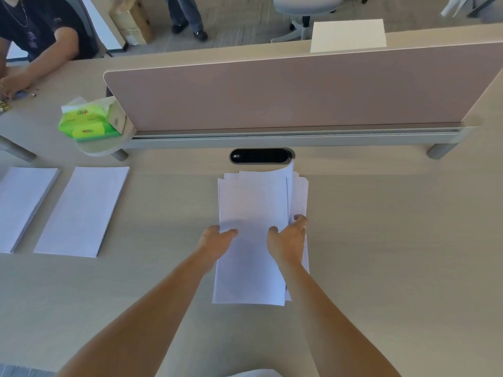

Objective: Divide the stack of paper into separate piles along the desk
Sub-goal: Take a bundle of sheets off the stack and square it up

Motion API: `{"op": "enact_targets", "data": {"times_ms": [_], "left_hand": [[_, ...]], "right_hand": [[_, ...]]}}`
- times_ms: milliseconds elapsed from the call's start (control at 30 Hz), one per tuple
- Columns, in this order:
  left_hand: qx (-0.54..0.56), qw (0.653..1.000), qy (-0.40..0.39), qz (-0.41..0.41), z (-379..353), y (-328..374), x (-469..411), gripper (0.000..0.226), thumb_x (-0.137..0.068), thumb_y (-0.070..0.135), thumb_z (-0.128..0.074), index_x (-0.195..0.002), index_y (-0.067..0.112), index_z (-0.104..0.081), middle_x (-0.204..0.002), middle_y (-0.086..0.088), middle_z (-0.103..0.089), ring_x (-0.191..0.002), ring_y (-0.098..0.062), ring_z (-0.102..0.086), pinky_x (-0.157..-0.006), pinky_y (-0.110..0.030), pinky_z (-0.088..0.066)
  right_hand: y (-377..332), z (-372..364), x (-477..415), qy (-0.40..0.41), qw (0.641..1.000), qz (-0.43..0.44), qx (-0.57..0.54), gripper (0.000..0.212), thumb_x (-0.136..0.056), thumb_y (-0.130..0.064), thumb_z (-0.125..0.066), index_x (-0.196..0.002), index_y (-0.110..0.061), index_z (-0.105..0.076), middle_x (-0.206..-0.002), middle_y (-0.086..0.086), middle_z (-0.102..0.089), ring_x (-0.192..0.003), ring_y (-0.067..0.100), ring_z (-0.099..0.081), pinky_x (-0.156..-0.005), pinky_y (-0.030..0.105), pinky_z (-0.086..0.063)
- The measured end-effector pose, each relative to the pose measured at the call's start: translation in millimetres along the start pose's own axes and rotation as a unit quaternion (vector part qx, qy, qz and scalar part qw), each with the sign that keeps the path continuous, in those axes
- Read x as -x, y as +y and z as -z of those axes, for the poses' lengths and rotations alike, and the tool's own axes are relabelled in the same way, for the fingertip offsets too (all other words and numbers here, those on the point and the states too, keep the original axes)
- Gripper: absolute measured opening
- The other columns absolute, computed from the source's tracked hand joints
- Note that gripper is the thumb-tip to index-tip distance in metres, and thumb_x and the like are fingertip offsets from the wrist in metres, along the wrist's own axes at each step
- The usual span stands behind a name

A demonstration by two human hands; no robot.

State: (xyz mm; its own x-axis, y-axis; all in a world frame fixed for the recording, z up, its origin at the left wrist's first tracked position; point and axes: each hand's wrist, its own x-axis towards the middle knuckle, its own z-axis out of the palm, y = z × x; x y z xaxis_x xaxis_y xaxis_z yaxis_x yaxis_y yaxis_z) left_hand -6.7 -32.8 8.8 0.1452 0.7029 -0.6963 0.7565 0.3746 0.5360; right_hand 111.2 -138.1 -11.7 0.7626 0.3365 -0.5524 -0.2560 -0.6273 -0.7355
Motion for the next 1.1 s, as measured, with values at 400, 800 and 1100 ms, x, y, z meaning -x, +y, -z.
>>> {"op": "enact_targets", "data": {"times_ms": [400,800,1100], "left_hand": [[0.114,0.993,-0.004,-0.020,40,-3,-13,0.070,-0.060,0.060,-0.078,-0.106,0.009,-0.070,-0.100,-0.014,-0.074,-0.091,-0.030,-0.071,-0.084,-0.048,-0.059],[0.197,0.975,-0.104,-0.004,85,-24,-8,0.043,-0.077,0.020,-0.080,-0.111,-0.003,-0.070,-0.108,-0.025,-0.071,-0.097,-0.040,-0.070,-0.085,-0.057,-0.056],[0.060,0.992,0.110,0.000,130,-95,-37,0.036,-0.074,0.023,-0.085,-0.095,-0.003,-0.071,-0.076,-0.014,-0.067,-0.061,-0.021,-0.057,-0.056,-0.029,-0.043]], "right_hand": [[-2,46,-26,-0.214,0.957,-0.095,-0.172,0.022,-0.086,-0.006,-0.069,-0.108,-0.009,-0.070,-0.094,0.007,-0.073,-0.084,0.028,-0.068,-0.078,0.039,-0.056],[-31,15,-13,-0.225,0.954,-0.117,-0.157,0.043,-0.095,-0.057,-0.047,-0.110,-0.022,-0.067,-0.108,0.000,-0.071,-0.099,0.019,-0.066,-0.085,0.033,-0.052],[-40,-82,38,-0.299,0.945,0.054,0.118,0.030,-0.100,-0.026,-0.038,-0.114,-0.010,-0.060,-0.092,0.007,-0.059,-0.081,0.023,-0.057,-0.072,0.031,-0.045]]}}
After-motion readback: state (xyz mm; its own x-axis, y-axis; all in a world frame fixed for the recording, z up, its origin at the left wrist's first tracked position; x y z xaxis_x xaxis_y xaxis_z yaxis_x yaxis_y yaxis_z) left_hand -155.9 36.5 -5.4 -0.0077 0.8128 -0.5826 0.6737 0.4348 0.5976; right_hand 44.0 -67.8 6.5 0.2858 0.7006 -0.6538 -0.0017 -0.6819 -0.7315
